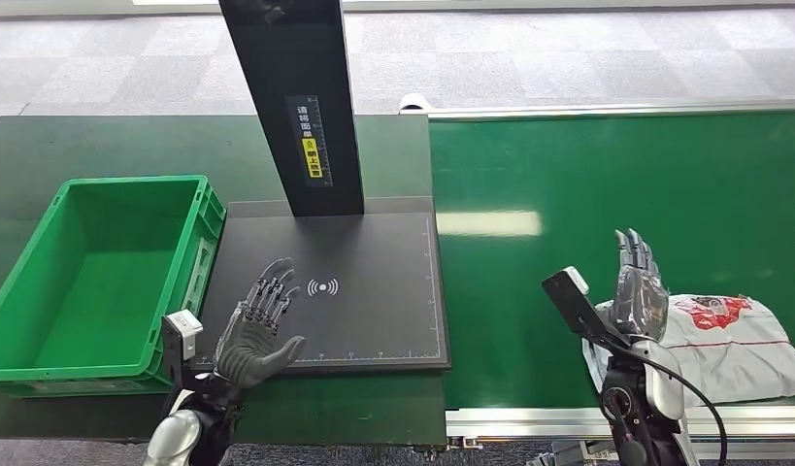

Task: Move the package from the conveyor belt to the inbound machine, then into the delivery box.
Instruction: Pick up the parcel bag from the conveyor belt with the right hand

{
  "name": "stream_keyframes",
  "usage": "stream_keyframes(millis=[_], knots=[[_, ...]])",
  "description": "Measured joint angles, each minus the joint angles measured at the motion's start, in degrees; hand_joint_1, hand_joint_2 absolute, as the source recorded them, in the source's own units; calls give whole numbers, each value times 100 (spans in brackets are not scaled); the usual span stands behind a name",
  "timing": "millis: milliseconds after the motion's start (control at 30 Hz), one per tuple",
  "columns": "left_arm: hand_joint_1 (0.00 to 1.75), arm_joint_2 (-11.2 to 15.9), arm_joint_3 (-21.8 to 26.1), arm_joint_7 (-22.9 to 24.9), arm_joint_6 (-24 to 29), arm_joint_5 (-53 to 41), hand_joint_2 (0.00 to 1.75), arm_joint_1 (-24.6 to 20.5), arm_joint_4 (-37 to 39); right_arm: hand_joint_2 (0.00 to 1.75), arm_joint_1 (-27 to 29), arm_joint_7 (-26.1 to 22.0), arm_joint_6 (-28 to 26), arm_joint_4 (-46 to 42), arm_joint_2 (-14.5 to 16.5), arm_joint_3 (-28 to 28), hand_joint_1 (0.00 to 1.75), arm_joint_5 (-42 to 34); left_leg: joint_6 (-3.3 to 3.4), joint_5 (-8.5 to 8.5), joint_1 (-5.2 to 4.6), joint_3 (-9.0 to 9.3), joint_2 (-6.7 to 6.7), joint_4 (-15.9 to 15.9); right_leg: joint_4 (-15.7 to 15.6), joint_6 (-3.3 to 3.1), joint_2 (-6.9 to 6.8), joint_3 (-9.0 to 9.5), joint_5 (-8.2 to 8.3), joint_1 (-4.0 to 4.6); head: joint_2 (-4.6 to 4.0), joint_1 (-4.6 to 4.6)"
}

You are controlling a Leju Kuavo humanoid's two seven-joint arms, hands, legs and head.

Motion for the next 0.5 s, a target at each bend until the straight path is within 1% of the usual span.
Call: stream_keyframes(millis=[133,267,400,500], knots=[[0,-9,13,87,-37,-17,175,23,-76,175,-51,404,178,178,-38,-408,0,275,0,0,-1,1,1,1,0,0,0,0,0,-2,0,-1],[0,-48,19,176,-55,-62,175,24,-97,175,-182,999,685,568,-96,-823,0,344,0,0,-1,1,-2,1,-1,0,-2,0,0,-2,0,-1],[0,-66,37,203,-48,-75,175,11,-94,175,-364,1184,1105,1084,-209,-1219,0,297,0,0,-1,1,2,1,-1,1,0,0,1,-2,0,-2],[0,-81,51,216,-37,-104,175,2,-94,175,-526,1417,1249,1474,-299,-1412,0,438,0,0,-1,1,-1,1,-1,1,0,0,1,-2,0,-1]])
